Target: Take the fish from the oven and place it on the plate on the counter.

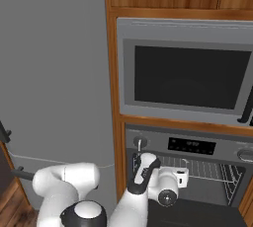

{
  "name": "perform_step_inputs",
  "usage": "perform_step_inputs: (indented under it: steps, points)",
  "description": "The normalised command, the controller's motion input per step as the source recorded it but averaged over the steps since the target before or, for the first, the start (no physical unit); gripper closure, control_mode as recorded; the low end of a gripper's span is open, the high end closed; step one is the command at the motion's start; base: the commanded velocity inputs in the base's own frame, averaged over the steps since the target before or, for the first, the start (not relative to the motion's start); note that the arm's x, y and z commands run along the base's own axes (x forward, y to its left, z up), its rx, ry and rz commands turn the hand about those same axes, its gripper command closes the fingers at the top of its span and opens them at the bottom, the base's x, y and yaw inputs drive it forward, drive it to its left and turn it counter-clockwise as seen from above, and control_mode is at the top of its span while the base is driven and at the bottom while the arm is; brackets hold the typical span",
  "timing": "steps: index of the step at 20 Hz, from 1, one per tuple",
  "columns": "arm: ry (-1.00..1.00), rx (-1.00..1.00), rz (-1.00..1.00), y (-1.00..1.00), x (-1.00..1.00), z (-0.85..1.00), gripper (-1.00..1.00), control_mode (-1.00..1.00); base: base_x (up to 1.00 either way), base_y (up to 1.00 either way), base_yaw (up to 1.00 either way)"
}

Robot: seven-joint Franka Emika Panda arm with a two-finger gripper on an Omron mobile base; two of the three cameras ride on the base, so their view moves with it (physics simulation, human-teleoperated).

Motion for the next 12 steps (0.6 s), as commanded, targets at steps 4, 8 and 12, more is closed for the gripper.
perform_step_inputs:
  steps: [4,8,12]
  points:
    - [-0.03,0.0,0.01,-0.02,0.24,-0.3,1.0,-1.0,0.0,0.0,0.0]
    - [0.0,0.0,0.02,0.0,0.43,-0.54,1.0,-1.0,0.0,0.0,0.0]
    - [0.0,0.0,0.02,0.0,0.44,-0.43,1.0,-1.0,0.0,0.0,0.0]
